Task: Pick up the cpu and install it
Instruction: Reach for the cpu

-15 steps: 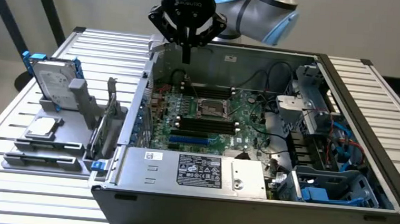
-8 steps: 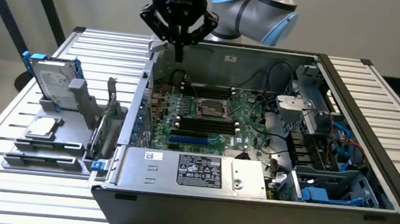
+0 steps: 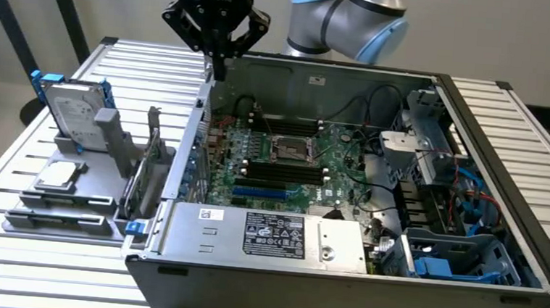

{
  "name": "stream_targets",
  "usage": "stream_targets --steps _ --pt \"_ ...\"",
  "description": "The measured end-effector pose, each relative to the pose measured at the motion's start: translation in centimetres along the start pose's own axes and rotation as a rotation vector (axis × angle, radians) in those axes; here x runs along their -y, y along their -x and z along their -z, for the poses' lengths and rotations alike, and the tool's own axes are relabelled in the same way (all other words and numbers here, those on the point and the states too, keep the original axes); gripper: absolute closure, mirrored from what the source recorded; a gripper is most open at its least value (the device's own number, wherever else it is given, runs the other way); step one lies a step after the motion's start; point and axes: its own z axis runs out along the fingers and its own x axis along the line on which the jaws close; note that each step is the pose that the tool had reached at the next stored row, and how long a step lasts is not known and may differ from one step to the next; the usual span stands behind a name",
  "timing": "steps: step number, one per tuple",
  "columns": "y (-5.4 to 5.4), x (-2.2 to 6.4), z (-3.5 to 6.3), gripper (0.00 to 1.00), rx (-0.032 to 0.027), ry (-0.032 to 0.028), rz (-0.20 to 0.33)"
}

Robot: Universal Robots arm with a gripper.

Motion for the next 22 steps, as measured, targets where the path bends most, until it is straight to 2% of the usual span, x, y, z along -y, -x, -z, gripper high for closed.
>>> stream_targets --steps 22 --pt "-10.0 0.89 0.23 0.89 0.0 -0.0015 0.0"
